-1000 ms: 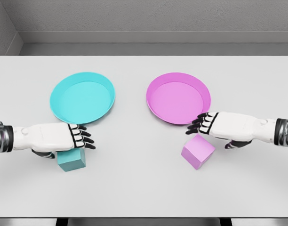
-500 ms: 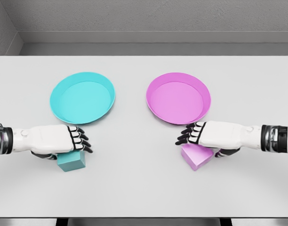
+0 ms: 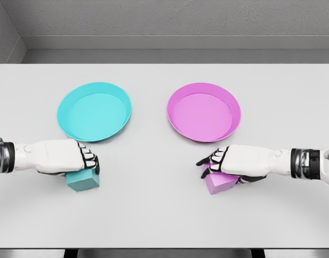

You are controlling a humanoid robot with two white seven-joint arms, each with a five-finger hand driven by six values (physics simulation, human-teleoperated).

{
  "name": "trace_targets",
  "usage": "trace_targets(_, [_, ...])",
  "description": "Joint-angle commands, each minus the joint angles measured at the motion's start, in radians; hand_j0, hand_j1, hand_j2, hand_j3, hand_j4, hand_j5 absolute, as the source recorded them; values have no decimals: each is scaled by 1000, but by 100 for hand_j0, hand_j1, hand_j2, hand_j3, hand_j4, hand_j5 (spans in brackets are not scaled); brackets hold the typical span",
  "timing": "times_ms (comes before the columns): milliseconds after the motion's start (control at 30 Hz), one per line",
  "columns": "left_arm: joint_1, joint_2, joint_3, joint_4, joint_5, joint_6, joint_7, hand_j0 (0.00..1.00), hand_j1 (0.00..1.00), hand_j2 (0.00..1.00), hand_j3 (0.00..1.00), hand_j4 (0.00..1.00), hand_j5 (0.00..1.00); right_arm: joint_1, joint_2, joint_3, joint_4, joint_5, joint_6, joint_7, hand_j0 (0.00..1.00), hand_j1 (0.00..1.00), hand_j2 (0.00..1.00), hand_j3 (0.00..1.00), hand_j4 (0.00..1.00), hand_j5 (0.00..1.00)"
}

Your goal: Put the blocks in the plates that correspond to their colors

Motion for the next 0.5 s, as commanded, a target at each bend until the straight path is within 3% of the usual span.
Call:
trace_targets(0, [-6,-1,5,2,7,1,4,31,31,31,31,31,31,0,-3,-2,0,-3,0,1,59,59,59,59,59,59])
trace_targets(167, [-43,2,29,5,58,1,7,31,31,31,31,31,31,-2,9,-11,6,-9,0,1,59,59,59,59,59,59])
trace_targets(333, [-72,17,115,40,147,1,8,31,31,31,31,31,31,-8,12,-85,26,-87,0,1,59,59,59,59,59,59])
trace_targets(467, [-158,-67,117,247,165,1,5,32,32,32,32,32,32,-11,24,-91,38,-93,0,1,55,55,55,55,55,55])
